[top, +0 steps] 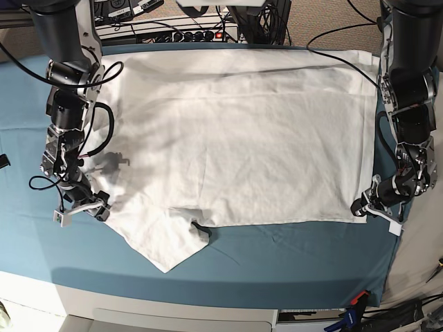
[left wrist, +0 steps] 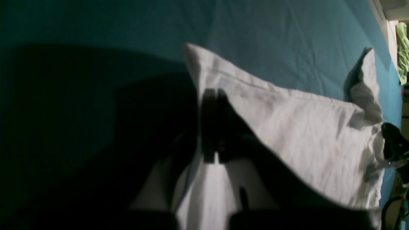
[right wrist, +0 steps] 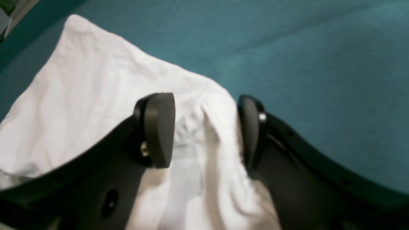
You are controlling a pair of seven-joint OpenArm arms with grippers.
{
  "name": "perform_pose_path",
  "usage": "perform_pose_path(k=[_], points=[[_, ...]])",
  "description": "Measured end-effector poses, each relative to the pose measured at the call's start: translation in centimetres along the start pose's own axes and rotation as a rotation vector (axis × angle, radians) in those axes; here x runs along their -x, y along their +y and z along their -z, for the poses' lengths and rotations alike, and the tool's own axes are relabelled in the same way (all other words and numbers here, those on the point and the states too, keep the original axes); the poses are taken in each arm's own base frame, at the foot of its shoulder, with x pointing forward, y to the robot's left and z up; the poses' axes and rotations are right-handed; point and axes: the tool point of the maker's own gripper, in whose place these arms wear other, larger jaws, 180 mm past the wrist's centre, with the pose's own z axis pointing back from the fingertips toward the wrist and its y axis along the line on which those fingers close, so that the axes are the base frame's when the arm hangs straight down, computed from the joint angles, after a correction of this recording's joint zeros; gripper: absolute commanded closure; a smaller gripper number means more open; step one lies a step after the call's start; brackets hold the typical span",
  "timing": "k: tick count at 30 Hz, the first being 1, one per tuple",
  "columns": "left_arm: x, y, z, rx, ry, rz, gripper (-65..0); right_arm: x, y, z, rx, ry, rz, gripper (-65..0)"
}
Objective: Fold the T-shirt properly
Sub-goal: 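Close both grippers on the hem corners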
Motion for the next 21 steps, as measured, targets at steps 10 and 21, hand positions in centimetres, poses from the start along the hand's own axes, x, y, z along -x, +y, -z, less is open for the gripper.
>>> perform_pose_path(k=[10,21], points=[[0.0,0.0,0.0,0.0,0.0,0.0,0.0,0.4,0.0,0.0,0.0,0.012,0.001,0.0],[-0.8,-1.3,-1.8,0.135,0.011,-0.007,0.0,0.2,2.0,-1.6,-0.209,-0.021,-0.1,0.0]])
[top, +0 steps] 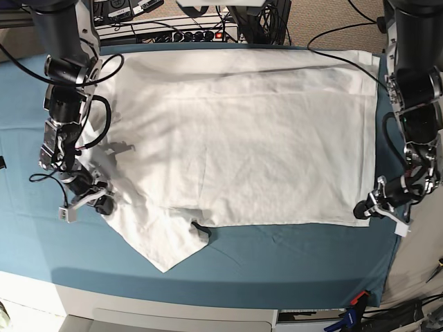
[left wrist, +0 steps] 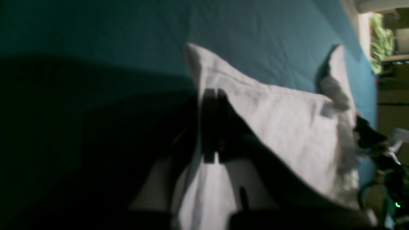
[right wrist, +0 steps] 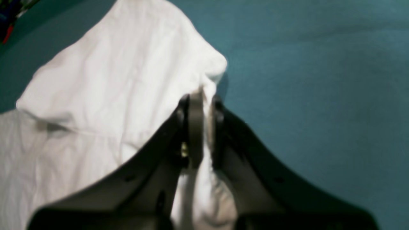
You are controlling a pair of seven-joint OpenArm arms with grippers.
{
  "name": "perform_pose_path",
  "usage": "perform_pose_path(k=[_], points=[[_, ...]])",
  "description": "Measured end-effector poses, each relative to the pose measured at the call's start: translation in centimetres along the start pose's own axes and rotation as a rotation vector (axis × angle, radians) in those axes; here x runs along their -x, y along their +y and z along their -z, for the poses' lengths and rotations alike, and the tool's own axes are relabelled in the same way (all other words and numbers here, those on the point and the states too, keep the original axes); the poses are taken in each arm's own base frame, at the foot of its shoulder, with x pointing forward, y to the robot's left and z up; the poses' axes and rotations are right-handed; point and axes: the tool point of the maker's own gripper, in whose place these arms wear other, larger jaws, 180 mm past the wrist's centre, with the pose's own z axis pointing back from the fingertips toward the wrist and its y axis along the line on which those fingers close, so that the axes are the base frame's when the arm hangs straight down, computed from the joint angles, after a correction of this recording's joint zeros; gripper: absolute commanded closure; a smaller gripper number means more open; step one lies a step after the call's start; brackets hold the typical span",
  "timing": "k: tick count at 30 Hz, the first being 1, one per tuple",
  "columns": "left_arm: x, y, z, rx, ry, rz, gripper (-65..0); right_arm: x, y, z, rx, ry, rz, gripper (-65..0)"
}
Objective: Fold the T-shirt properly
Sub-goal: 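Close both grippers on the hem corners, then lift the hem with both grippers and fold it toward the collar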
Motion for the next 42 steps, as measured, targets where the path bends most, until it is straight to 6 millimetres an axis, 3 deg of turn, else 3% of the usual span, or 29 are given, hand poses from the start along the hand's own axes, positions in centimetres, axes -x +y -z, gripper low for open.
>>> perform_pose_path(k=[5,10,17,24,29,33,42], points=[[0.2,-1.4,-1.4,0.121,0.026,-0.018,0.0,-0.1,-1.7,-2.1,0.03,-0.015,-0.04,0.0],[0.1,-1.8,-3.2,0.195,0.034,-0.041,0.0,0.3,-1.5,-4.3,0.012,-0.008,-0.065,0.0],[2.1,-0.3,-6.4,0.246,0.076,-0.11,0.0,1.0,-0.8,-7.4,-0.008,0.02,-0.159,0.0],[5.0,3.2,-9.6,0.157,0.17,-0.123,0.0,2.1,0.3,-10.1,-0.025,0.059,-0.28,0.0],[6.7,4.5,-10.6,0.124,0.194,-0.144,0.0,3.2,0.5,-12.0,-0.018,0.075,-0.305,0.0],[8.5,5.2,-10.9,0.111,0.221,-0.165,0.0,3.4,-0.4,-13.7,0.012,0.067,-0.303,0.0],[10.4,4.8,-11.6,0.117,0.271,-0.099,0.0,2.1,-3.7,-17.5,0.098,-0.009,-0.241,0.0]])
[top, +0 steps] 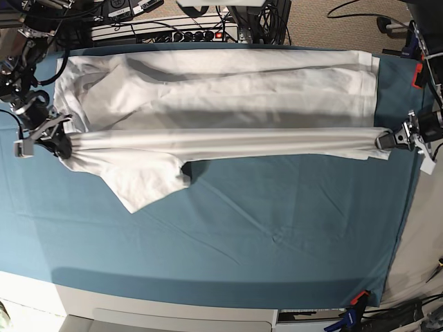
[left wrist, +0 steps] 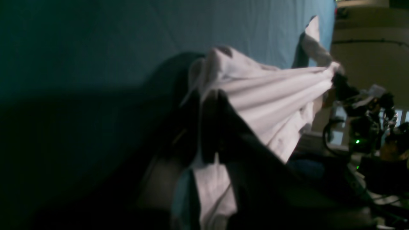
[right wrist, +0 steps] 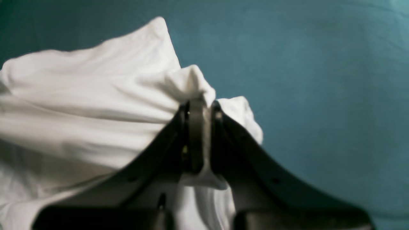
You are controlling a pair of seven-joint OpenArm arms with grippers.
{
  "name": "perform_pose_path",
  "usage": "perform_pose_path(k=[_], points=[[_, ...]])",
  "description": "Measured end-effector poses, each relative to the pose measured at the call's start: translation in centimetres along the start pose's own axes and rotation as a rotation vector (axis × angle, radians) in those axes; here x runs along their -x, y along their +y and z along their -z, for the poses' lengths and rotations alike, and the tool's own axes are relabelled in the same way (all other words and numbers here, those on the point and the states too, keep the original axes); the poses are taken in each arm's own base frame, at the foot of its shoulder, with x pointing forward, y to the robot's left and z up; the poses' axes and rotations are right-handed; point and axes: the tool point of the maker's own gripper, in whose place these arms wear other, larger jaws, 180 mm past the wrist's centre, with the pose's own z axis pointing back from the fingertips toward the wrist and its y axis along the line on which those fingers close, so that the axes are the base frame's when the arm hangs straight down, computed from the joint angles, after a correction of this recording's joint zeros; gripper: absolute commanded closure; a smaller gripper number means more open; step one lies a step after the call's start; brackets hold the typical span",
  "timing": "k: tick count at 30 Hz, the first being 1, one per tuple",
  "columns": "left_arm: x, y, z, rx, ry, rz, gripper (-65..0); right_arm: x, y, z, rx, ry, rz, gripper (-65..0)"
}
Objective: Fold the T-shirt properly
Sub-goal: 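Lift the hem with both grippers and fold it toward the collar, then open both grippers and release the folded hem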
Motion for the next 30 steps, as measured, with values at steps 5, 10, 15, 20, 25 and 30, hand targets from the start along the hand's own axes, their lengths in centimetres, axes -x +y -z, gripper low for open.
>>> perform_pose_path(k=[5,10,15,20,25,30], points=[[0.8,0.0,-0.1,-0.006,0.015,0.02,0.0,1.1,-0.3,-0.9,0.007,0.02,0.041,0.0],[1.0,0.1,-0.2,-0.008,0.017,0.021,0.0,2.3,-0.2,-1.1,0.011,0.046,0.063,0.0],[1.0,0.1,-0.2,-0.007,0.016,0.021,0.0,2.6,-0.2,-1.2,0.012,0.058,0.064,0.0],[0.8,0.5,-0.7,-0.031,0.008,0.02,-15.5,3.3,-1.5,-1.5,0.074,0.106,0.042,0.0],[0.8,0.7,-0.9,-0.04,0.01,0.016,-19.2,2.9,-2.1,-1.8,0.089,0.099,0.039,-13.9],[0.7,0.7,-1.1,-0.046,0.011,0.025,-19.2,2.9,-2.2,-1.8,0.095,0.099,0.042,-24.3]])
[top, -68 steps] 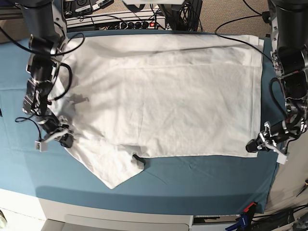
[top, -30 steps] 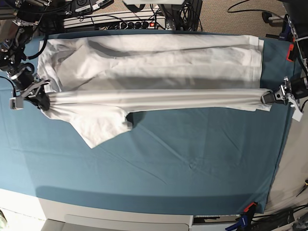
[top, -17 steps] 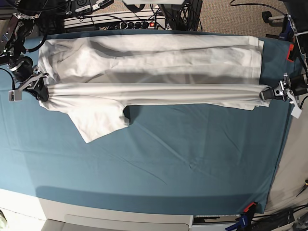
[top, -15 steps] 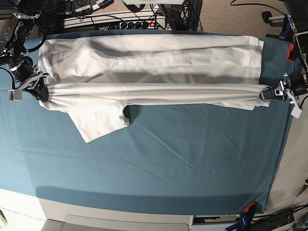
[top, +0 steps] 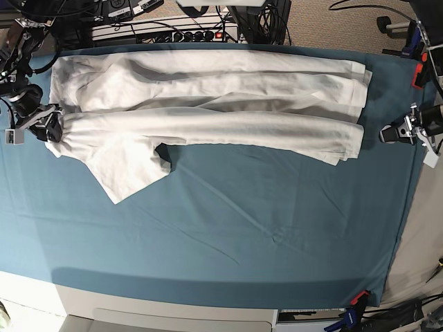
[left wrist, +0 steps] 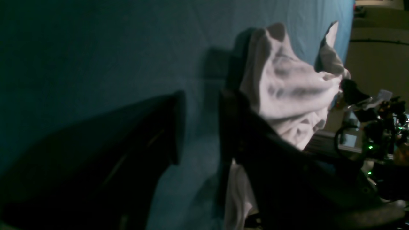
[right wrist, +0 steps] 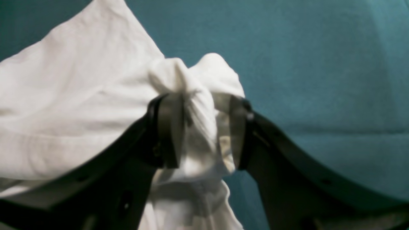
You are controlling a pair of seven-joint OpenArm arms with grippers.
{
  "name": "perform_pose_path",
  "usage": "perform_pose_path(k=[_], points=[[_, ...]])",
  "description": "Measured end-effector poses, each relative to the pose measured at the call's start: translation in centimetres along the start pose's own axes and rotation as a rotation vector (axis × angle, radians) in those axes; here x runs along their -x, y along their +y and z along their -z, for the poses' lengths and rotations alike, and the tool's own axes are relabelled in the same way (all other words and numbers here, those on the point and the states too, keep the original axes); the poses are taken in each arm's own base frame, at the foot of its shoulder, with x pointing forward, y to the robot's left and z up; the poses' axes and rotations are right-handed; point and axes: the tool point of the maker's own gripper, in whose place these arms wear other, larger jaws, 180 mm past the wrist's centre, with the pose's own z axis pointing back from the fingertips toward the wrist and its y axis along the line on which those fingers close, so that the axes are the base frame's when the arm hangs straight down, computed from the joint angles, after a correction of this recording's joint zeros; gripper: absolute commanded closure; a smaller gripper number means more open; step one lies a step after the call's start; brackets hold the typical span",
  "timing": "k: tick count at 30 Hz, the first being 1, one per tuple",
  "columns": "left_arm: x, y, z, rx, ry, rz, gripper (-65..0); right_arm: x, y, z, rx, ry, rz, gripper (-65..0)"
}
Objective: Fold the T-shirt properly
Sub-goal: 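Open both grippers and release the folded hem, then lower the right gripper to the sleeve end of the folded shirt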
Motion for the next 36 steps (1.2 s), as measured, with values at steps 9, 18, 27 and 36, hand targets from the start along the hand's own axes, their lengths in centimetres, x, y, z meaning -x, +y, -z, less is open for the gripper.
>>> perform_pose_path(k=[9,18,27,36], points=[[-3.6,-2.1,-1.8,-0.004,-0.077,0.126,-19.2,-2.8,-0.3,-0.2,0.011,-0.148,-0.011,-24.2],[-5.3,-2.4,-3.5,-0.013,-0.139,0.151,-19.2,-9.9,-3.8,-2.2,0.118,-0.365,0.019,-24.2],[-5.3,-2.4,-3.5,-0.012,-0.139,0.151,-19.2,-10.8,-0.6,3.5,0.039,-0.18,0.037,-30.7],[-5.3,-2.4,-3.4,-0.01,-0.139,0.15,-19.2,-7.2,2.6,11.0,-0.117,0.025,0.339,-30.9]])
